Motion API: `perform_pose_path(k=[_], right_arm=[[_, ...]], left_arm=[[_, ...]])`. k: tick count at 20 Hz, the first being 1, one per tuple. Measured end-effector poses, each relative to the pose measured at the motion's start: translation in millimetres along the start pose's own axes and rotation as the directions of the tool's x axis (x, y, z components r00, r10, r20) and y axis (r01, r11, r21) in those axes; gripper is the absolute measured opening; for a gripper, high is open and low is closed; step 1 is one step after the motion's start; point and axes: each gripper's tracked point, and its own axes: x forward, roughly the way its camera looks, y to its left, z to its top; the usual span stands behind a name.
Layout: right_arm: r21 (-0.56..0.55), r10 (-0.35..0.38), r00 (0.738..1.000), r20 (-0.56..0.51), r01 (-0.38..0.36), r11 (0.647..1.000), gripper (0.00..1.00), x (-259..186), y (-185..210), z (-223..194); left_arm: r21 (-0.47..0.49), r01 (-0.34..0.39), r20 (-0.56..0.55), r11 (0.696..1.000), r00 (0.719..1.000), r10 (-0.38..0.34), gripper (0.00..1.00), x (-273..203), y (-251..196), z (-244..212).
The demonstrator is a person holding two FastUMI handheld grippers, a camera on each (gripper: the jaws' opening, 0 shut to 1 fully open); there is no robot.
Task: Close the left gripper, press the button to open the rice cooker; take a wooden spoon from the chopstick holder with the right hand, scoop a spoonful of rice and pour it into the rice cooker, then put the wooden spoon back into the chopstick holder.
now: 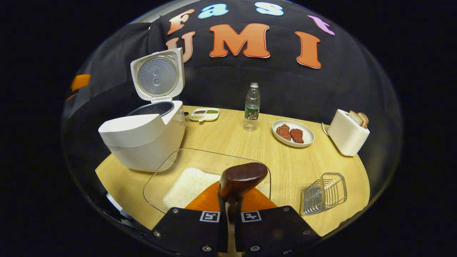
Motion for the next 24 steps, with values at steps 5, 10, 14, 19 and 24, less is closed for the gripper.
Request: perform_pose_path(k=[5, 10, 14, 19, 24], right_arm=[[0.251, 0.087, 0.995, -0.049, -0.073, 0.965, 0.07, 2, 33, -4], [0.509, 0.106, 0.989, -0.107, -0.037, 0.86, 0.07, 14, 27, -11], [0.627, 0.114, 0.983, -0.141, 0.0, 0.779, 0.07, 24, 31, -13], [0.672, 0.132, 0.976, -0.172, 0.018, 0.74, 0.07, 32, 42, -11], [0.729, 0.189, 0.968, -0.162, -0.012, 0.685, 0.07, 45, 59, 2]], left_arm=[[0.032, 0.022, -0.012, 0.999, 1.0, -0.021, 0.99, 8, 3, -4], [0.05, 0.045, -0.013, 0.998, 0.999, -0.045, 0.99, 12, 8, -7], [0.051, 0.053, -0.023, 0.997, 0.998, -0.052, 1.0, 14, 19, -12], [0.041, 0.046, -0.034, 0.998, 0.998, -0.045, 0.99, 16, 35, -18], [0.025, 0.035, -0.041, 0.999, 0.999, -0.034, 1.0, 19, 43, -22]])
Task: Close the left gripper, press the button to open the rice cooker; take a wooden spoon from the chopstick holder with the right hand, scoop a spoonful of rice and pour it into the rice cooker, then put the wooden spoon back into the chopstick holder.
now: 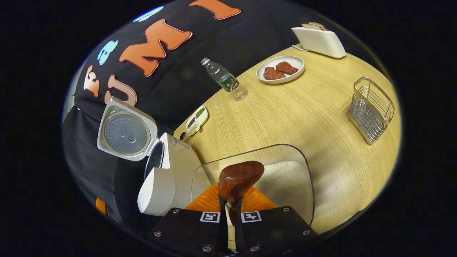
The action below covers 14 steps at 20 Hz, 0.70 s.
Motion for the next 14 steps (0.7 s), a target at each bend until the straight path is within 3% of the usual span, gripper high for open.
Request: perform_pose_path(k=[8, 14], right_arm=[[0.252, 0.173, 0.982, -0.069, -0.151, 0.956, 0.07, 7, -4, 4], [0.32, 0.26, 0.966, 0.003, -0.247, 0.915, 0.07, -20, -23, 44]], left_arm=[[-0.006, 0.001, -0.005, 1.0, 1.0, -0.001, 0.99, 0, -4, 0], [-0.012, 0.017, 0.018, 1.0, 1.0, -0.017, 1.0, 2, -21, 11]])
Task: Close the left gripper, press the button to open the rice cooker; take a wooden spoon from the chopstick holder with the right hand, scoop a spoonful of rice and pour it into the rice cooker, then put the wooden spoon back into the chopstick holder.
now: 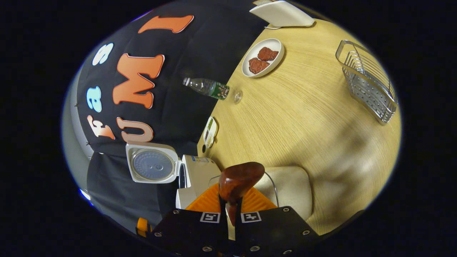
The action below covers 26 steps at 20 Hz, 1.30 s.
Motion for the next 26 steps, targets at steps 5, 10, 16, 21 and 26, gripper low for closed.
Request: perform_pose_path(k=[5, 10, 16, 21, 26], right_arm=[[0.105, 0.118, 0.993, 0.031, -0.121, 0.987, 0.07, -22, 19, 33], [0.216, 0.206, 0.978, 0.04, -0.209, 0.954, 0.07, -26, 60, 47], [0.272, 0.304, 0.952, -0.012, -0.29, 0.918, 0.07, -2, 141, 36], [0.232, 0.357, 0.932, -0.067, -0.333, 0.914, 0.07, 30, 210, 20], [0.103, 0.334, 0.938, -0.095, -0.325, 0.94, 0.07, 67, 255, 4]], left_arm=[[-0.002, 0.01, 0.031, 1.0, 0.999, -0.01, 1.0, 0, -13, 10], [-0.028, -0.005, 0.055, 1.0, 0.998, 0.006, 1.0, -2, -14, 18], [-0.064, -0.055, 0.102, 0.996, 0.993, 0.061, 0.99, -9, 11, 27], [-0.076, -0.107, 0.111, 0.991, 0.987, 0.115, 0.99, -14, 39, 23], [-0.1, -0.14, 0.115, 0.985, 0.982, 0.151, 0.99, -20, 62, 22]])
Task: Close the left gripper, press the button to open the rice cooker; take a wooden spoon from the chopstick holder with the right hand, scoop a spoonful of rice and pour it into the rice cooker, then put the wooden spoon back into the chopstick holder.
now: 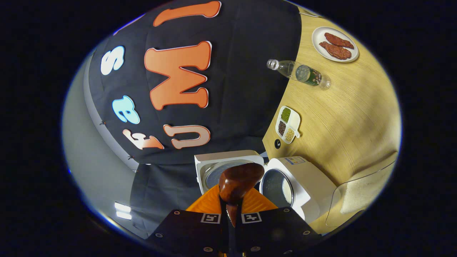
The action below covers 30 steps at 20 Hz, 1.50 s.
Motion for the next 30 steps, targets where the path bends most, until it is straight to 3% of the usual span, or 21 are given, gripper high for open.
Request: perform_pose_path(k=[5, 9, 14, 19, 30], right_arm=[[-0.17, -0.062, 0.998, 0.007, 0.063, 0.983, 0.07, 48, 10, -11], [-0.36, -0.128, 0.991, 0.03, 0.131, 0.924, 0.07, 77, 10, -22], [-0.552, -0.185, 0.98, 0.071, 0.193, 0.811, 0.07, 102, 3, -34], [-0.71, -0.208, 0.968, 0.143, 0.246, 0.659, 0.07, 116, 3, -40], [-0.876, -0.138, 0.972, 0.188, 0.23, 0.424, 0.07, 119, 32, -51]], left_arm=[[0.006, -0.02, 0.009, 1.0, 1.0, 0.02, 0.99, -1, 13, 2], [0.021, -0.036, -0.011, 0.999, 0.999, 0.037, 1.0, 2, 25, -6], [0.018, -0.062, -0.04, 0.998, 0.997, 0.062, 1.0, 8, 42, -14], [0.016, -0.076, -0.061, 0.997, 0.995, 0.077, 0.99, 9, 53, -23], [0.033, -0.08, -0.068, 0.996, 0.994, 0.082, 0.99, 8, 58, -23]])
